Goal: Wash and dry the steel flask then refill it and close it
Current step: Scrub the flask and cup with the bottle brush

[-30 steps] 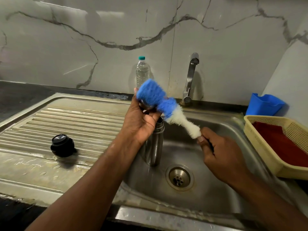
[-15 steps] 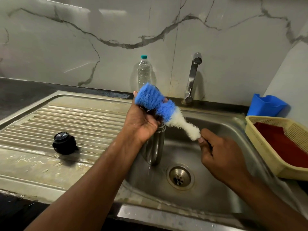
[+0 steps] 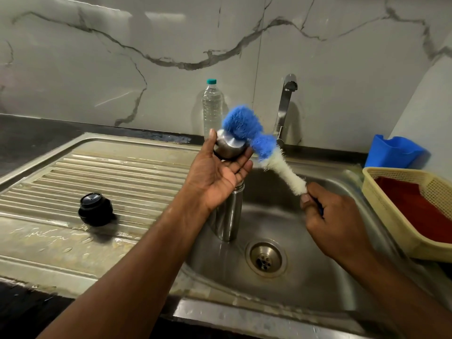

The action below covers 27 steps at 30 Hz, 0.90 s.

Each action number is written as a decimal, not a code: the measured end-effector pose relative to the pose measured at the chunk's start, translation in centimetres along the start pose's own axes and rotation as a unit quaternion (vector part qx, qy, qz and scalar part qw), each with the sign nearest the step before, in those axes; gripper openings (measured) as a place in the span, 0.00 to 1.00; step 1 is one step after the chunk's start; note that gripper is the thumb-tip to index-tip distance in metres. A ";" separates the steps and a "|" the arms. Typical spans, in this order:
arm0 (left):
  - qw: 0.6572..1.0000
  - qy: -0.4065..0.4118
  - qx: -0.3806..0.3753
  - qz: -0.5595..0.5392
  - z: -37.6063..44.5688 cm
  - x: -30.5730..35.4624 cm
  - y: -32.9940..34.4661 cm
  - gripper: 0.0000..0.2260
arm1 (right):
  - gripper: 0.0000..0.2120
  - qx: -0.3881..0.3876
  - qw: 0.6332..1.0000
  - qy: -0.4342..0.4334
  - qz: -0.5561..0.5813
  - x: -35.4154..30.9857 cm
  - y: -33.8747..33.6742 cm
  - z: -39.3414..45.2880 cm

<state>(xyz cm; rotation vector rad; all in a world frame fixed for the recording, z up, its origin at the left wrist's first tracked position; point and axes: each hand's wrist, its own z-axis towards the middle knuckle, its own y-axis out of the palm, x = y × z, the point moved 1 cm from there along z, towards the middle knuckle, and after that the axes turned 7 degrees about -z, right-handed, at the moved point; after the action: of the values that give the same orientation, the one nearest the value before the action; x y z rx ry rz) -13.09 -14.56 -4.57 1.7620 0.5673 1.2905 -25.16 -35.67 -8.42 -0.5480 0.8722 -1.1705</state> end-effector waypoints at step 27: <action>0.489 0.490 -0.076 0.718 0.2 3.4 -3.1 0.27 | 0.08 -0.051 0.992 -0.069 -0.096 0.0 -1.4 0.3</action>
<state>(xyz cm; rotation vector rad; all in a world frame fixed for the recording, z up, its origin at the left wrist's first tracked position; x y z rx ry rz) -11.28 -10.38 -5.40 0.8174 -0.8249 3.3906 -25.70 -36.17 -7.15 -0.8009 0.7746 -1.2498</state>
